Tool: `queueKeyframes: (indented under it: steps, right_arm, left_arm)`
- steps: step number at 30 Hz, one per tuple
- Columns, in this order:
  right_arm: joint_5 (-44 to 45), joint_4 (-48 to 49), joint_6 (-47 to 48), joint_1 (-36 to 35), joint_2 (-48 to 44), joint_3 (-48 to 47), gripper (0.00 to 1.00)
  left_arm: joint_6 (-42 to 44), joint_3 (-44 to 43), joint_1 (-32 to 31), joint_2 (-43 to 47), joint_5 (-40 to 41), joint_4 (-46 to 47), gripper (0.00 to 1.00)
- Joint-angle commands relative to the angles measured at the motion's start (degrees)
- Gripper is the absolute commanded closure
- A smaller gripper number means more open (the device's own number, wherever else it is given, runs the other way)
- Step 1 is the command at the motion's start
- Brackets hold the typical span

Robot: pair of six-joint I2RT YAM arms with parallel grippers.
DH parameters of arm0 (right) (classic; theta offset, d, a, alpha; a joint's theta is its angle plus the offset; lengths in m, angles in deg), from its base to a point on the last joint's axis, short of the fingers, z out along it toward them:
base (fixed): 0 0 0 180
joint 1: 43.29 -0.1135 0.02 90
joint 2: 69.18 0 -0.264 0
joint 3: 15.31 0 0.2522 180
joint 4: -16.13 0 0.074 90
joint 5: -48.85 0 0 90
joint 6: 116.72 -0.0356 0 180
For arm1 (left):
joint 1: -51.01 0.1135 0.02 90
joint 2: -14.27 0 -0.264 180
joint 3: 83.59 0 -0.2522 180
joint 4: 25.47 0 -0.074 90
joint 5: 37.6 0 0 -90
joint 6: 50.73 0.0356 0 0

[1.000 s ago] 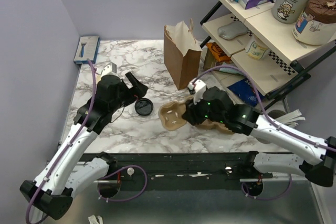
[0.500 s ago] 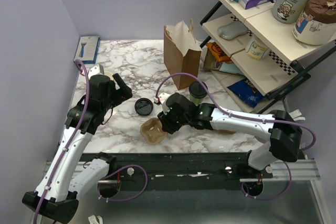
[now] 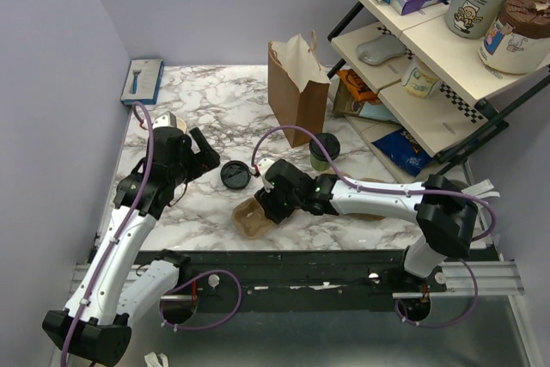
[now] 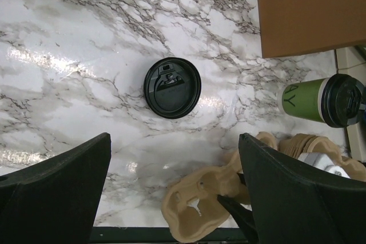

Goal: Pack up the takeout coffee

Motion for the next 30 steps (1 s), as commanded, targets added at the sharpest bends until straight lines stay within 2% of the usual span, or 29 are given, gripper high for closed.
queueKeyframes:
  steps: [1,5,8,11,12,16,18,21,23,27,30]
  right_arm:
    - [1.5,2.8,-1.4,-0.4,0.9,-0.1,0.39]
    - [3.6,1.9,-1.5,-0.3,-1.1,0.0,0.29]
    - [6.3,1.0,-2.1,-0.3,-5.4,-0.8,0.17]
    - [8.7,0.8,-4.3,-0.1,-11.2,-2.6,0.01]
    - [11.2,0.7,-5.0,0.2,-12.6,-3.1,0.0]
    - [18.5,-5.7,-13.1,4.0,-16.9,-8.1,0.0]
    - [21.3,-10.3,-20.7,8.8,-17.7,-13.5,0.0]
    - [20.1,-15.3,-25.4,15.6,-17.2,-19.3,0.0]
    - [19.7,-16.8,-25.6,18.8,-15.0,-22.4,0.0]
    - [23.7,-19.8,-18.0,21.2,-8.2,-33.4,0.0]
    - [22.7,-20.0,-11.1,24.8,-3.5,-40.9,0.0]
  left_arm:
    - [-0.3,0.9,0.6,-0.3,-2.5,0.8,0.01]
    - [0.1,0.6,1.0,-0.2,-2.4,0.3,0.01]
    - [0.4,-0.8,1.0,-0.4,-2.2,0.0,0.01]
    - [0.6,-1.7,1.1,-0.7,-2.3,0.3,0.01]
    - [0.6,-2.1,1.1,-1.0,-2.8,0.5,0.01]
    - [0.4,-2.5,1.2,-1.7,-3.9,1.6,0.01]
    - [0.3,-3.0,1.2,-2.2,-4.5,1.8,0.01]
    - [0.8,-3.8,1.2,-2.9,-5.8,2.3,0.01]
    - [1.0,-4.3,1.4,-3.4,-6.1,2.1,0.01]
    - [2.5,-6.2,1.3,-4.3,-6.7,1.4,0.01]
    - [3.5,-6.6,1.4,-4.6,-8.8,1.3,0.01]
